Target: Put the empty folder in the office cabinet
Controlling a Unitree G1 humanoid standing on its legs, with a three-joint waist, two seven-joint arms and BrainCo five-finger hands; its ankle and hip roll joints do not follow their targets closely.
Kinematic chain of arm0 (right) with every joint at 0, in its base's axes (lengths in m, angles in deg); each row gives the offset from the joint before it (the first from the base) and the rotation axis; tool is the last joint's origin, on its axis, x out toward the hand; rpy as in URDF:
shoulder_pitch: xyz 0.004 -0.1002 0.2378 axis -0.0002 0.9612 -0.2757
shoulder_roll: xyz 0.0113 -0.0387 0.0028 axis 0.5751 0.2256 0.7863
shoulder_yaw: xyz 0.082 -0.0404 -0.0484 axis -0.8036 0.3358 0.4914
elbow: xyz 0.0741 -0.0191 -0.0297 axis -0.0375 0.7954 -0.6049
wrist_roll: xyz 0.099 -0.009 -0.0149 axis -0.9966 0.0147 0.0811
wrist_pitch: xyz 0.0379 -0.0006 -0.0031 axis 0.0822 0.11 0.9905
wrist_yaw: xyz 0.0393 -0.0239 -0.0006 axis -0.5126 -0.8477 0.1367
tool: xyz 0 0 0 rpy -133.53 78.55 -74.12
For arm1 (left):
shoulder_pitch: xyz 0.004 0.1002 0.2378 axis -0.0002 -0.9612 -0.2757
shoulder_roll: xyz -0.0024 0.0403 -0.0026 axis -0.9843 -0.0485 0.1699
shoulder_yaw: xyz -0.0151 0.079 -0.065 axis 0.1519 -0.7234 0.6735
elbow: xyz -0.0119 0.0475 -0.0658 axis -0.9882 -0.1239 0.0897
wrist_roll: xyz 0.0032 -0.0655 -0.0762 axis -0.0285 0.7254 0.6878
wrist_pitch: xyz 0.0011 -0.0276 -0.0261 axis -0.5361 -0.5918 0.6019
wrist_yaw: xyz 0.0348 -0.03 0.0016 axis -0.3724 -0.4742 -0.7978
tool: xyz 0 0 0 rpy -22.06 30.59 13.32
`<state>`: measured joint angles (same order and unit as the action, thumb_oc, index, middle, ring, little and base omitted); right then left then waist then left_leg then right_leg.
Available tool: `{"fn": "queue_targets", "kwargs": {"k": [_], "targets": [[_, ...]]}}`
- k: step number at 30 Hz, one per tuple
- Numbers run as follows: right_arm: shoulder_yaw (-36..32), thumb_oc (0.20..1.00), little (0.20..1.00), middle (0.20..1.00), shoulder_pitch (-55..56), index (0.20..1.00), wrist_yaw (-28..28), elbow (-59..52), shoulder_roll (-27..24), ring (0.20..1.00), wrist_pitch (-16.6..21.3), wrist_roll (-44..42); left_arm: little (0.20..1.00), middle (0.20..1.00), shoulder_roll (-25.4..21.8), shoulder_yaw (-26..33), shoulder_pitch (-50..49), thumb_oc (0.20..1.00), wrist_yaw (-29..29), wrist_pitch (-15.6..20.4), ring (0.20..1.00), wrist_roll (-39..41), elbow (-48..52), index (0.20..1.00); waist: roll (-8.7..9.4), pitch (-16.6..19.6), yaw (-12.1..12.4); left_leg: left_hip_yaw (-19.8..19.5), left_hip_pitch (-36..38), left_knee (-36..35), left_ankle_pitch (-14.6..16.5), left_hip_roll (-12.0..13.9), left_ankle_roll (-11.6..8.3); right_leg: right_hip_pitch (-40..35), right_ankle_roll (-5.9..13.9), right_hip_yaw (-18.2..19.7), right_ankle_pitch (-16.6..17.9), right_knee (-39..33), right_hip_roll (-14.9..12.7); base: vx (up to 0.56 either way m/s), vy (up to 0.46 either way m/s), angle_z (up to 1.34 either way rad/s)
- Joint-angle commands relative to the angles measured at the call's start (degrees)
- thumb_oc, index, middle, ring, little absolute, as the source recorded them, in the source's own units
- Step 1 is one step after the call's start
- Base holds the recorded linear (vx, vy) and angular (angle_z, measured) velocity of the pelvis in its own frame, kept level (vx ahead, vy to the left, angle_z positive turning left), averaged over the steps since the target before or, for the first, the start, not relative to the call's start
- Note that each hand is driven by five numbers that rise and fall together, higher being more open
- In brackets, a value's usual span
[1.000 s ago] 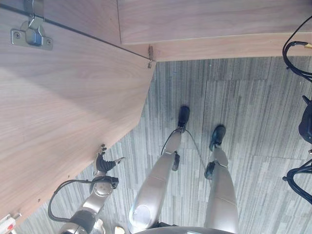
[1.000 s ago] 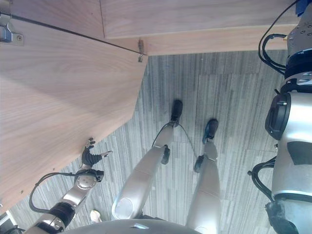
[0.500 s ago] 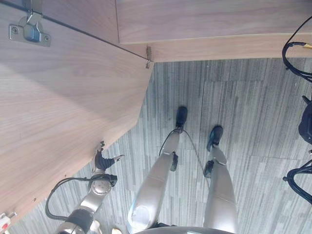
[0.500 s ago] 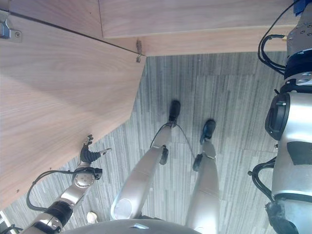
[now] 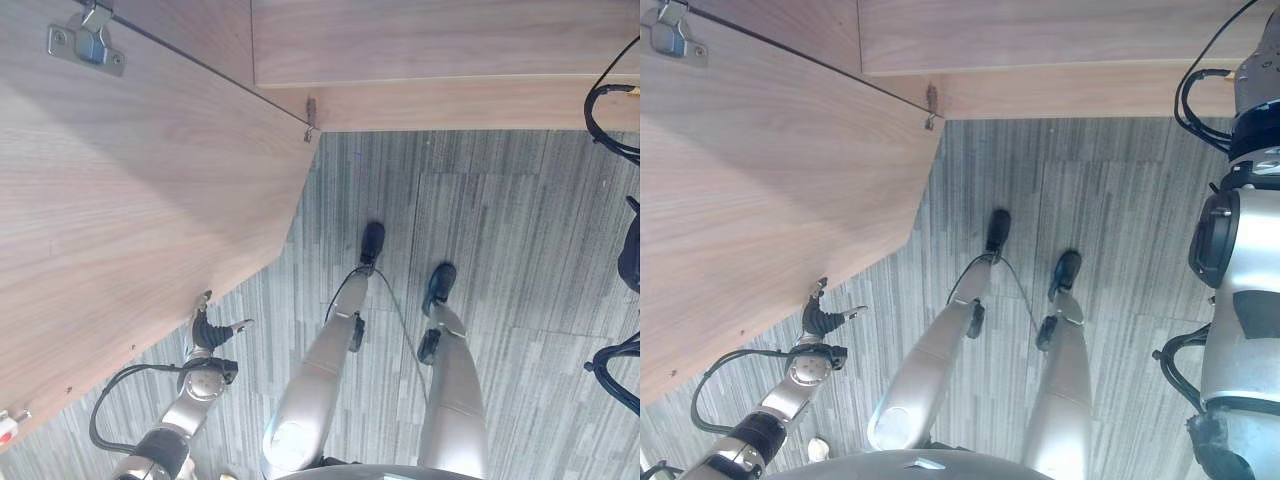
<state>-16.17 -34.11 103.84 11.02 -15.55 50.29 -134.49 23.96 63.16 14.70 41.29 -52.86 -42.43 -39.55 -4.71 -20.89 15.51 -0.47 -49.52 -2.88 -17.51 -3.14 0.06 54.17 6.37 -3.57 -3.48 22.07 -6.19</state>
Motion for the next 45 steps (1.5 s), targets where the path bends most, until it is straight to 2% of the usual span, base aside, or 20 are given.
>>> {"fn": "queue_targets", "kwargs": {"k": [1, 6, 15, 23, 29, 30, 45], "targets": [[7.3, 1.0, 1.0, 1.0, 3.0, 1.0, -1.4, 1.3, -5.2, 1.0, 0.9, 1.4, 1.0, 1.0, -2.5, 0.3, -2.1, 1.0, -0.4, -0.1, 1.0, 1.7, -3.8, 1.0, 3.23, 6.7, 1.2, -3.1, 4.9, -2.1, 9.9, 1.7, -3.87, -12.4, 3.26, -3.0, 9.6, -26.8, -1.7, 0.0, 0.0, 0.0], [8.8, 1.0, 1.0, 1.0, 3.1, 1.0, -1.4, 3.2, -5.8, 1.0, -1.3, 2.9, 1.0, 1.0, -2.5, 0.3, -2.2, 1.0, -0.5, 0.0, 1.0, 1.8, -3.8, 1.0, 3.42, 6.9, 0.8, -3.0, 5.2, -2.1, 10.1, 1.9, -4.03, -12.6, 3.35, -3.1, 9.7, -27.0, -1.5, 0.0, 0.0, 0.0], [9.9, 1.0, 1.0, 1.0, 2.8, 1.0, -0.8, 5.0, -6.3, 1.0, -3.0, 4.4, 1.0, 1.0, -2.5, 0.4, -2.3, 1.0, -0.6, 0.2, 1.0, 2.0, -3.8, 1.0, 3.86, 7.0, 0.6, -2.9, 5.7, -2.1, 10.3, 1.9, -4.17, -13.0, 3.39, -3.1, 9.8, -27.1, -1.3, 0.0, 0.0, 0.0], [11.9, 1.0, 1.0, 1.0, -0.3, 1.0, 3.0, 10.7, -5.9, 1.0, -6.9, 7.7, 1.0, 1.0, -2.3, 0.0, -1.3, 1.0, -1.8, 0.1, 1.0, 1.7, -5.7, 1.0, 4.58, 7.0, 0.0, -2.6, 5.9, -2.1, 10.5, 2.0, -4.35, -13.0, 3.36, -3.1, 10.1, -27.1, -1.1, 0.0, 0.0, 0.0], [12.3, 1.0, 1.0, 1.0, -0.7, 1.0, 4.2, 11.5, -6.0, 1.0, -7.8, 8.6, 1.0, 1.0, -1.9, -0.1, -0.9, 1.0, -2.2, -0.1, 1.0, 1.6, -6.5, 1.0, 4.64, 6.8, -0.3, -2.7, 5.9, -2.1, 10.4, 2.2, -4.4, -13.0, 3.34, -3.1, 10.2, -27.1, -1.1, 0.0, 0.0, 0.0], [11.9, 0.2, 0.2, 0.2, -0.6, 0.2, 5.3, 11.9, -5.7, 0.2, -7.8, 9.0, 1.0, 1.0, -1.7, 0.0, -0.7, 1.0, -2.7, -0.1, 1.0, 1.5, -6.7, 1.0, 4.6, 6.6, -0.4, -2.6, 5.9, -2.1, 10.5, 2.3, -4.43, -13.0, 3.37, -3.2, 10.2, -27.1, -1.1, 0.0, 0.0, 0.0], [9.5, 0.2, 0.2, 0.2, 0.1, 0.2, 11.2, 11.7, -4.4, 0.2, -6.1, 9.5, 1.0, 1.0, -1.1, -0.2, -0.1, 1.0, -4.9, -0.2, 1.0, 1.5, -7.4, 1.0, 3.92, 5.6, -0.4, -2.5, 5.6, -2.1, 10.6, 2.2, -4.53, -12.6, 3.4, -3.2, 10.1, -27.1, -1.1, 0.0, 0.0, 0.0]]}}
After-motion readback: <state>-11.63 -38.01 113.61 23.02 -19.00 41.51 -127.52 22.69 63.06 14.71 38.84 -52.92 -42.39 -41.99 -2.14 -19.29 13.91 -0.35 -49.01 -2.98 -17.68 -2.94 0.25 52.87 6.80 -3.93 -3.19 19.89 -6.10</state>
